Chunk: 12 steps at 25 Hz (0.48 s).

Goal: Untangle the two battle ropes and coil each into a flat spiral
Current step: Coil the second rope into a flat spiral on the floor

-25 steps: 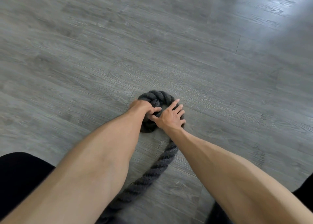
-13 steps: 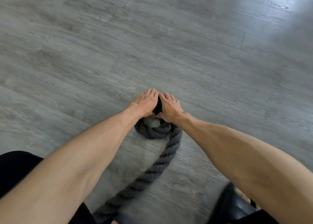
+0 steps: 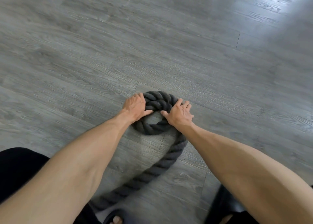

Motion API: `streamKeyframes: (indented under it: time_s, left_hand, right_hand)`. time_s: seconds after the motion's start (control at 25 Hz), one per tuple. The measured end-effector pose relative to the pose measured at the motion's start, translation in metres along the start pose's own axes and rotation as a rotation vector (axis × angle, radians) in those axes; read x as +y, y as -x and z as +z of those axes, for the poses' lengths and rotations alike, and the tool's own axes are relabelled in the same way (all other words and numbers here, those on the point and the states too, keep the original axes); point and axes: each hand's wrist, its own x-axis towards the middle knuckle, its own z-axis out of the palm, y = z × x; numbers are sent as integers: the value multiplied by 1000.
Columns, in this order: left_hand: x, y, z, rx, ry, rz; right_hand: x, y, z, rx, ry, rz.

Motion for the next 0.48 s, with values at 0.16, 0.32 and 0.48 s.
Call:
streamKeyframes:
  time_s: [0.16,0.32,0.48]
  left_hand:
    - [0,14,2,-54,257,-356]
    - [6,19,8,-129,338,-486]
    - [6,16,5,-300,355,-591]
  right_hand:
    - [-27,-14,-8,-117,-96,243]
    - [-38,-28,-13,-120,-48,98]
    - [-35,-35,-17,-134,38,-39]
